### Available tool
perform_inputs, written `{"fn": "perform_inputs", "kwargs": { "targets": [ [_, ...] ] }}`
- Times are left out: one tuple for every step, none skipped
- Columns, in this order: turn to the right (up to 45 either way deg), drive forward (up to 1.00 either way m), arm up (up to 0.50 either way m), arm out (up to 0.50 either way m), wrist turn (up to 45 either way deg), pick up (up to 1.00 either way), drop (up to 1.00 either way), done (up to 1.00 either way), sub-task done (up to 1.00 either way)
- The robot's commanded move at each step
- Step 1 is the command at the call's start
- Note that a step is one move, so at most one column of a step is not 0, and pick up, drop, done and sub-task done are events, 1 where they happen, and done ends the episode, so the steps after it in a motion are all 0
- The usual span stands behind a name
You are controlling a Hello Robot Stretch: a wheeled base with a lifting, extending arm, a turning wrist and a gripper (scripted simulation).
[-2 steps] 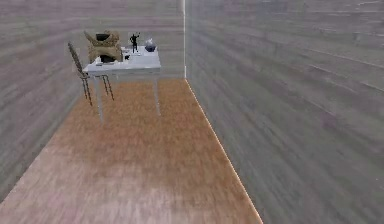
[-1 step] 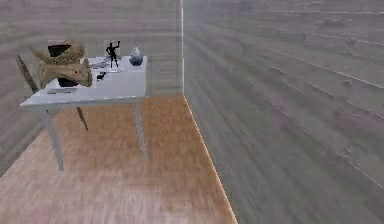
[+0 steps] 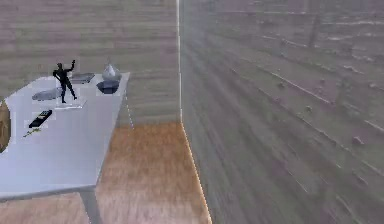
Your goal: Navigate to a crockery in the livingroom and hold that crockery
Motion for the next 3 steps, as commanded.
{"fn": "perform_inputs", "kwargs": {
  "targets": [
    [0.0, 0.50, 0.00, 0.00, 0.0, 0.00, 0.00, 0.00, 0.00],
    [-21.0, 0.00, 0.00, 0.00, 0.0, 0.00, 0.00, 0.00, 0.00],
    [0.0, 0.55, 0.00, 0.00, 0.0, 0.00, 0.00, 0.00, 0.00]
  ]
}}
